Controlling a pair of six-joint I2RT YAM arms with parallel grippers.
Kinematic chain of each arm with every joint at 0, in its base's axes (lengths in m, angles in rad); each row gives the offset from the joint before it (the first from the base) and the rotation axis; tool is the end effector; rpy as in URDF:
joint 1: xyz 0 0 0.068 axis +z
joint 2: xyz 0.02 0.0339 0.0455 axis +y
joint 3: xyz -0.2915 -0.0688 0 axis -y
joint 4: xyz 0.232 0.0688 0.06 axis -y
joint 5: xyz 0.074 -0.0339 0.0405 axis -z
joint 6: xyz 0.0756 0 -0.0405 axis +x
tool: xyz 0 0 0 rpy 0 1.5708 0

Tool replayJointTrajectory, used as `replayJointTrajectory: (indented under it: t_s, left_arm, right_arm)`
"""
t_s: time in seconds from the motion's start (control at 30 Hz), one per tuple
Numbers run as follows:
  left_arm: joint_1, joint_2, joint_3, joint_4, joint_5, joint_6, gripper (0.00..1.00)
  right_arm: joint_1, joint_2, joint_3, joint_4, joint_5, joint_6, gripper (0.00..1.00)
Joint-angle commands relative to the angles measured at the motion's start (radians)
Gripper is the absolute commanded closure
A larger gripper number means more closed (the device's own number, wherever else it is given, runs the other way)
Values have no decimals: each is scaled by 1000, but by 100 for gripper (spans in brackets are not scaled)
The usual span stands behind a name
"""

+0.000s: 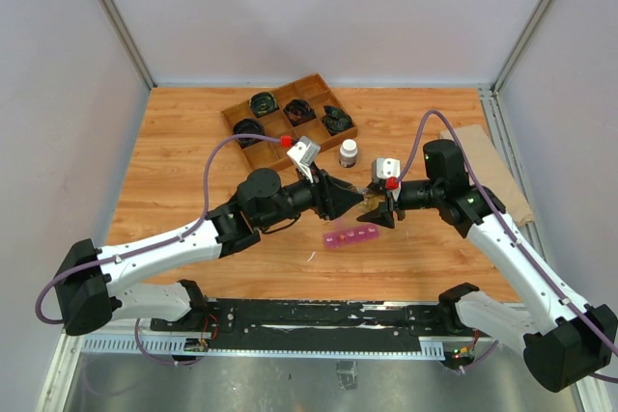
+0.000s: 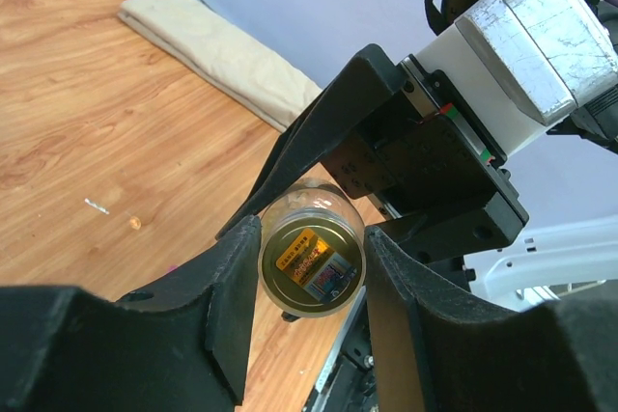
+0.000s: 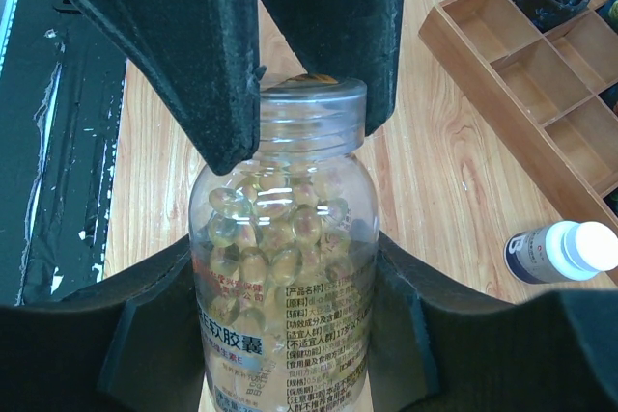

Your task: Sort the pills into containers

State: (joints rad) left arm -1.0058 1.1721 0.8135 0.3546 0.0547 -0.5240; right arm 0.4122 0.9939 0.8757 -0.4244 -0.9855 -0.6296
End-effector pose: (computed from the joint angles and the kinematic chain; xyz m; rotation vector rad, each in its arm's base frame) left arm 0.1543 -0.2510 0.3563 0.4549 1.6555 -1.2175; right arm 0.1558 0.1369 0.3303 -1.4266 1.3437 0.8861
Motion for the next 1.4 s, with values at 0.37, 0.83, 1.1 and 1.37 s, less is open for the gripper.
replayJointTrajectory:
  t_s: [0.37, 0.83, 1.1, 1.37]
  left_arm:
    - [-5, -13, 8, -2, -19, 9, 100]
    - [111, -47, -66, -99, -110, 63, 100]
    - [284, -35, -97, -247, -191, 167, 100]
    - [423, 121, 47, -451, -270, 287, 100]
  right_arm:
    - [-7, -11, -4, 14, -15, 6, 22]
    - [-7, -3, 5, -13, -16, -13, 2]
    - [-7, 10, 9, -19, 15, -16, 1]
    - [-7, 23, 10, -16, 31, -15, 1]
